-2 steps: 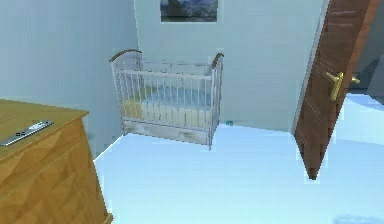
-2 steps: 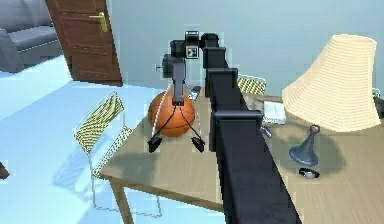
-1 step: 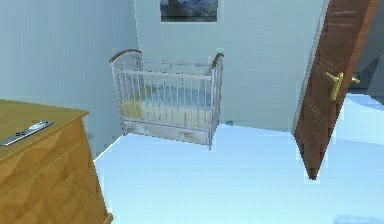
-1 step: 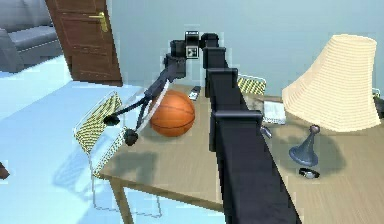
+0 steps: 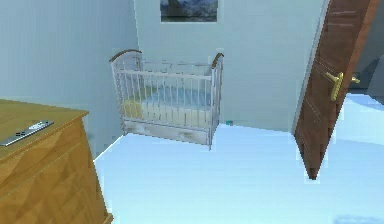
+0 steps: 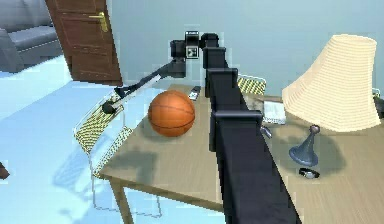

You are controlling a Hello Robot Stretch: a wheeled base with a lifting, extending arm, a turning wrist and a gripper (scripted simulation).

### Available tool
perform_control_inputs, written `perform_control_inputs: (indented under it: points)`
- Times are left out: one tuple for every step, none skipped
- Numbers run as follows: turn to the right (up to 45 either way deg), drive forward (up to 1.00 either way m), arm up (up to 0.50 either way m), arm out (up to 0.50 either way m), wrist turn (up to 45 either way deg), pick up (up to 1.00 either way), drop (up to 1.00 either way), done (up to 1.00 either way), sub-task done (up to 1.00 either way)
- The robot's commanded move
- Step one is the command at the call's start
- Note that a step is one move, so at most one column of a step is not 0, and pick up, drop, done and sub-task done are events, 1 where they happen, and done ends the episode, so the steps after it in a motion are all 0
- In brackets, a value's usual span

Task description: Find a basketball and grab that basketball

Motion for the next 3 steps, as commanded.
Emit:
perform_control_inputs:
  points:
    - [0.0,0.00,0.00,0.00,45.0,0.00,0.00,0.00,0.00]
    - [0.0,0.00,0.00,0.00,27.0,0.00,0.00,0.00,0.00]
    - [0.0,0.00,-0.24,0.00,0.0,0.00,0.00,0.00,0.00]
